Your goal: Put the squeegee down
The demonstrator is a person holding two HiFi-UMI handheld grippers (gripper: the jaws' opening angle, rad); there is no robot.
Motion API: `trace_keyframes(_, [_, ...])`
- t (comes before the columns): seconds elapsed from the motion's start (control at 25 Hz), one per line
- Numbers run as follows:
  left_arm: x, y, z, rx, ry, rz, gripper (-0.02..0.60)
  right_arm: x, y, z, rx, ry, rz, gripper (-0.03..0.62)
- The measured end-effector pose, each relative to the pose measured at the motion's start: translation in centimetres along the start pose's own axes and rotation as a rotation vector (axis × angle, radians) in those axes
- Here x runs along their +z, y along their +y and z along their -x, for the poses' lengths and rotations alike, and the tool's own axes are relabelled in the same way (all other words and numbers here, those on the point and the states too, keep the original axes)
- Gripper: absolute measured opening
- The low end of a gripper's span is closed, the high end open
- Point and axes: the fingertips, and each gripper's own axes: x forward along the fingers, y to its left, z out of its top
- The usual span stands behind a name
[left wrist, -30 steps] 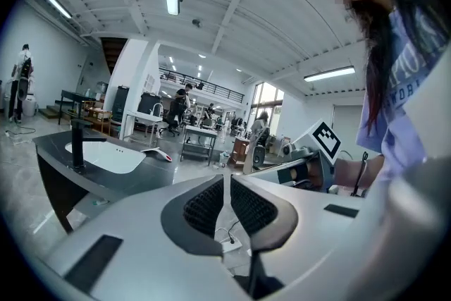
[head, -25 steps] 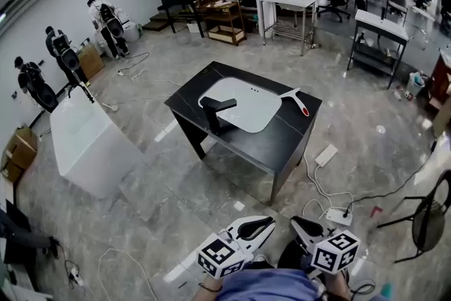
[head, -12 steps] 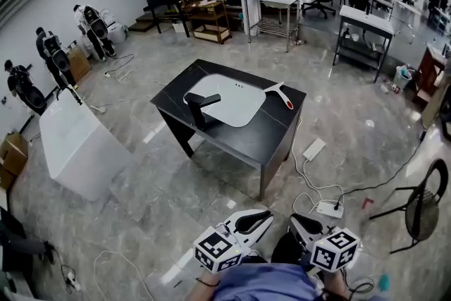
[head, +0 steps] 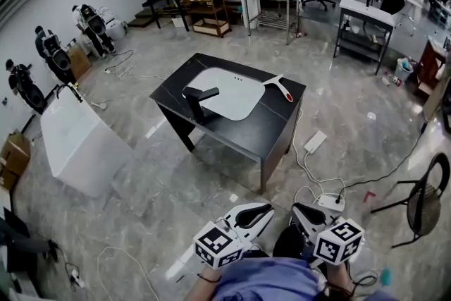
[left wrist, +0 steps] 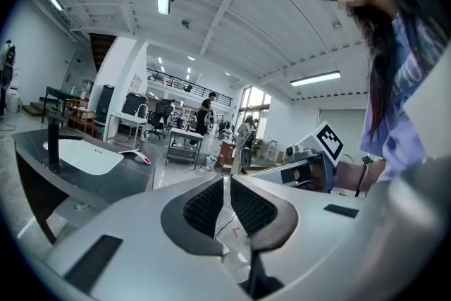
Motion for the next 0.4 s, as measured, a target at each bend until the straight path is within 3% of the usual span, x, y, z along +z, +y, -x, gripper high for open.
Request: trace_keyframes(0.4, [1.5,-0.1,-0.9,-0.013,-0.031,-0.021,0.026,1.0,-1.4,0.2,-0.008,-0.012,0.031,0.032])
